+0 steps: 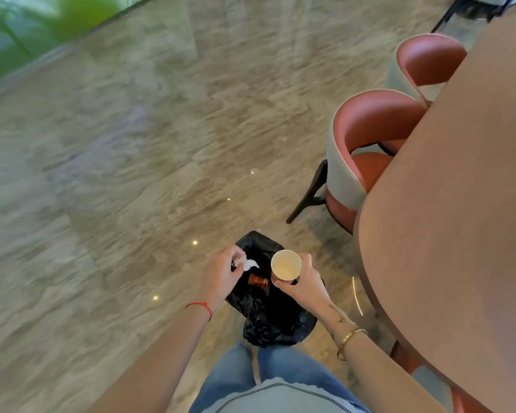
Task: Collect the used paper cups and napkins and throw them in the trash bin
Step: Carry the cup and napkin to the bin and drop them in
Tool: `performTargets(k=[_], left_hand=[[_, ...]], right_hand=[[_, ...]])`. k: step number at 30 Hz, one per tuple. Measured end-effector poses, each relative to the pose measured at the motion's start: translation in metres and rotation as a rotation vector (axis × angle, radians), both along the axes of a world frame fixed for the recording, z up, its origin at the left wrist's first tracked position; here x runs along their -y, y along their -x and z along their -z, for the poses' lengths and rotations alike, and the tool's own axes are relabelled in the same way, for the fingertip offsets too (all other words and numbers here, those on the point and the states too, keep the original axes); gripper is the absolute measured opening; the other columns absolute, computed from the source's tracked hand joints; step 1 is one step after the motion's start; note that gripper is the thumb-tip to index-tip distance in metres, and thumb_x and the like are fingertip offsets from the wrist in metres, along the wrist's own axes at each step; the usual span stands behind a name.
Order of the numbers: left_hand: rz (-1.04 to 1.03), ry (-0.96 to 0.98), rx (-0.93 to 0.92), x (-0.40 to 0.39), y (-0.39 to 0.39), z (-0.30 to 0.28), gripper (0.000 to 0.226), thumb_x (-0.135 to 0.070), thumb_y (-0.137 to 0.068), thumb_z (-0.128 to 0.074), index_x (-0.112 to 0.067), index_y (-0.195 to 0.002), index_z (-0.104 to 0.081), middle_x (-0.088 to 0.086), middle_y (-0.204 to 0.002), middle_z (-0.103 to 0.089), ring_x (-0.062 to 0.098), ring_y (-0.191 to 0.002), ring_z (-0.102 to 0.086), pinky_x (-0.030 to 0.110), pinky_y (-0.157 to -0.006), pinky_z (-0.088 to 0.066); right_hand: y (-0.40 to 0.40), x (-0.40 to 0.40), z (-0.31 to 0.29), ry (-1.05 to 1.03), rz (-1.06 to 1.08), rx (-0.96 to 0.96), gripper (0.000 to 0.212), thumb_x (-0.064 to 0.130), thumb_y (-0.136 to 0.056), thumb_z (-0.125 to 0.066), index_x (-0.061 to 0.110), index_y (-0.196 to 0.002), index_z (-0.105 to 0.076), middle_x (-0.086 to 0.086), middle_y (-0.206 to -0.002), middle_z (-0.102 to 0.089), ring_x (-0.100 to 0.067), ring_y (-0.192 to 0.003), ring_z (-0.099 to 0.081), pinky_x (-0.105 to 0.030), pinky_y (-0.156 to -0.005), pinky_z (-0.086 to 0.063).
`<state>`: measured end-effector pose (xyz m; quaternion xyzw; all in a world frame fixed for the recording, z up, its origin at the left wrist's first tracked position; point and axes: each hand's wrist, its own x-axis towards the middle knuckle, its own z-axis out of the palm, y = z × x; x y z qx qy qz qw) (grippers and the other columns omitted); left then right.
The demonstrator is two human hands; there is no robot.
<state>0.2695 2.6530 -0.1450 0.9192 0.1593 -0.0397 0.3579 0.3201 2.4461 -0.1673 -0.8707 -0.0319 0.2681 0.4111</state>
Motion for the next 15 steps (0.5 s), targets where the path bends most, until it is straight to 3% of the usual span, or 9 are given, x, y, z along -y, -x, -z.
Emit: performTargets(k=[2,5,7,9,10,12,13,15], left_hand=[[0.07,0.019,-0.101,-0.002,-0.006,0.009,0.023,-0.015,-0.091,-0.062,-0.018,-0.114,-0.062,-0.005,-0.117,-0.066,0.011,-0.109,-0.06,0.017,-0.085,-0.044],[0.13,0.006,-0.157,-0.006,-0.01,0.013,0.029,-0.016,-0.093,-0.059,-0.016,-0.123,-0.059,-0.002,-0.126,-0.062,0.014,-0.117,-0.057,0.023,-0.094,-0.045],[0.159,-0.008,-0.154,-0.01,-0.01,0.01,0.03,-0.018,-0.094,-0.057,-0.017,-0.125,-0.058,-0.003,-0.128,-0.061,0.015,-0.115,-0.059,0.022,-0.091,-0.045],[0.186,-0.025,-0.139,-0.014,-0.008,0.005,0.03,-0.022,-0.096,-0.056,-0.019,-0.125,-0.057,-0.005,-0.129,-0.06,0.014,-0.097,-0.065,0.014,-0.077,-0.043],[0.198,-0.039,-0.131,-0.016,-0.007,0.001,0.029,-0.024,-0.096,-0.055,-0.021,-0.125,-0.056,-0.005,-0.127,-0.061,0.009,-0.079,-0.064,0.009,-0.066,-0.039],[0.21,-0.061,-0.104,-0.02,-0.005,-0.009,0.027,-0.025,-0.097,-0.054,-0.022,-0.123,-0.057,0.0,-0.116,-0.065,0.003,-0.045,-0.046,0.01,-0.048,-0.034],[0.219,-0.069,-0.081,-0.021,-0.004,-0.014,0.026,-0.024,-0.096,-0.054,-0.021,-0.122,-0.058,0.004,-0.109,-0.067,0.005,-0.04,-0.04,0.012,-0.046,-0.035],[0.252,-0.083,-0.026,-0.024,-0.002,-0.027,0.025,-0.023,-0.096,-0.056,-0.019,-0.12,-0.06,0.009,-0.099,-0.069,0.01,-0.046,-0.049,0.014,-0.049,-0.038]], right_hand=[[-0.003,-0.002,0.015,0.024,0.004,-0.082,0.085,0.045,-0.067,-0.08,0.019,-0.13,-0.029,-0.006,-0.126,-0.053,-0.025,-0.112,-0.055,-0.031,-0.084,-0.048],[-0.004,0.004,0.03,0.078,0.042,-0.183,0.102,0.04,-0.073,-0.08,0.014,-0.148,-0.016,-0.01,-0.151,-0.035,-0.027,-0.135,-0.039,-0.037,-0.104,-0.038],[-0.003,0.011,0.033,0.1,0.093,-0.178,0.095,0.042,-0.077,-0.076,0.014,-0.148,-0.019,-0.009,-0.151,-0.034,-0.026,-0.135,-0.039,-0.036,-0.103,-0.04],[0.002,0.018,0.028,0.127,0.116,-0.115,0.082,0.045,-0.081,-0.071,0.015,-0.144,-0.029,-0.007,-0.146,-0.04,-0.025,-0.129,-0.044,-0.034,-0.099,-0.042],[0.005,0.022,0.023,0.137,0.117,-0.08,0.076,0.046,-0.082,-0.069,0.017,-0.142,-0.033,-0.006,-0.143,-0.042,-0.024,-0.127,-0.045,-0.034,-0.099,-0.043],[0.012,0.027,0.011,0.163,0.102,-0.004,0.066,0.045,-0.085,-0.065,0.02,-0.14,-0.037,-0.003,-0.139,-0.046,-0.022,-0.127,-0.044,-0.034,-0.1,-0.043],[0.017,0.028,0.004,0.183,0.091,0.045,0.062,0.045,-0.087,-0.063,0.021,-0.138,-0.039,-0.002,-0.137,-0.048,-0.021,-0.127,-0.043,-0.033,-0.101,-0.042],[0.028,0.029,-0.011,0.218,0.093,0.143,0.055,0.044,-0.088,-0.06,0.023,-0.136,-0.043,0.001,-0.135,-0.049,-0.018,-0.129,-0.04,-0.032,-0.101,-0.038]])
